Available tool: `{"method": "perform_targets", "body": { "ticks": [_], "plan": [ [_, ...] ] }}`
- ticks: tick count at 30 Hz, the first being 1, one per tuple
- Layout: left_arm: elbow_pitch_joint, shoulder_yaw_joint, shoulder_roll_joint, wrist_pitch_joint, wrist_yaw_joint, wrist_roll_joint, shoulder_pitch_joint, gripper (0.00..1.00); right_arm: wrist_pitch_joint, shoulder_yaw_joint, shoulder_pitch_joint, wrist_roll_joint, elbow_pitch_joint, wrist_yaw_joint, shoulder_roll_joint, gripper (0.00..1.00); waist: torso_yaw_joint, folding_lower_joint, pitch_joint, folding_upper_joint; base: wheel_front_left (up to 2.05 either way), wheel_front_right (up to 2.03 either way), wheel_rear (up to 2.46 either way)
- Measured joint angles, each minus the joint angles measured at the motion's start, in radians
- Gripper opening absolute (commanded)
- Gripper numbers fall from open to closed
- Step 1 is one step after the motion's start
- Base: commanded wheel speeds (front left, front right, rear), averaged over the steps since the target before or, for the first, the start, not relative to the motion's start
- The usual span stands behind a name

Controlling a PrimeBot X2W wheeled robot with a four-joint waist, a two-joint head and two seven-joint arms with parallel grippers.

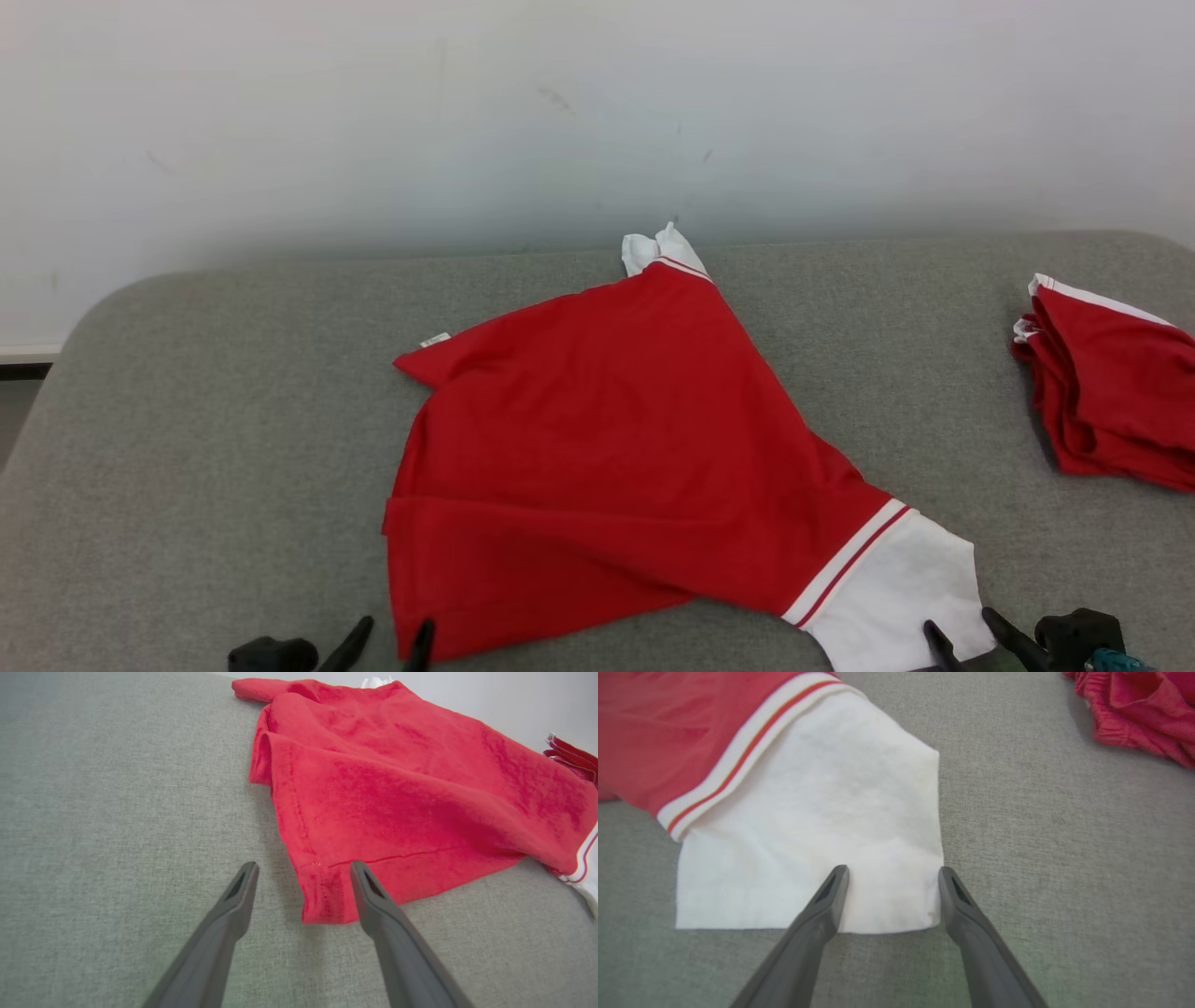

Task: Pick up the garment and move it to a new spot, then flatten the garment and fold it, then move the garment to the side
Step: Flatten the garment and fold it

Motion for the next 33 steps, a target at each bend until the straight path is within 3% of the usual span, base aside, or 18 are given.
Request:
{"method": "perform_targets", "body": {
  "ticks": [28, 31, 33],
  "plan": [
    [0.073, -0.15, 0.042, -0.036, 0.0, -0.103, -0.111, 0.99, -0.078, 0.171, -0.149, 0.075, 0.114, 0.0, 0.003, 1.0, -0.011, 0.0, 0.061, 0.0, 0.0, 0.0, 0.0],
    [0.081, -0.173, 0.049, -0.038, 0.0, -0.117, -0.122, 0.46, -0.078, 0.201, -0.167, 0.082, 0.12, -0.002, 0.009, 1.0, -0.01, 0.0, 0.066, -0.0001, 0.0, 0.0, 0.0],
    [0.087, -0.182, 0.054, -0.044, 0.0, -0.123, -0.128, 0.2, -0.077, 0.225, -0.175, 0.095, 0.119, -0.004, 0.012, 1.0, -0.008, 0.0, 0.068, 0.0, 0.0, 0.0, 0.0]
  ]
}}
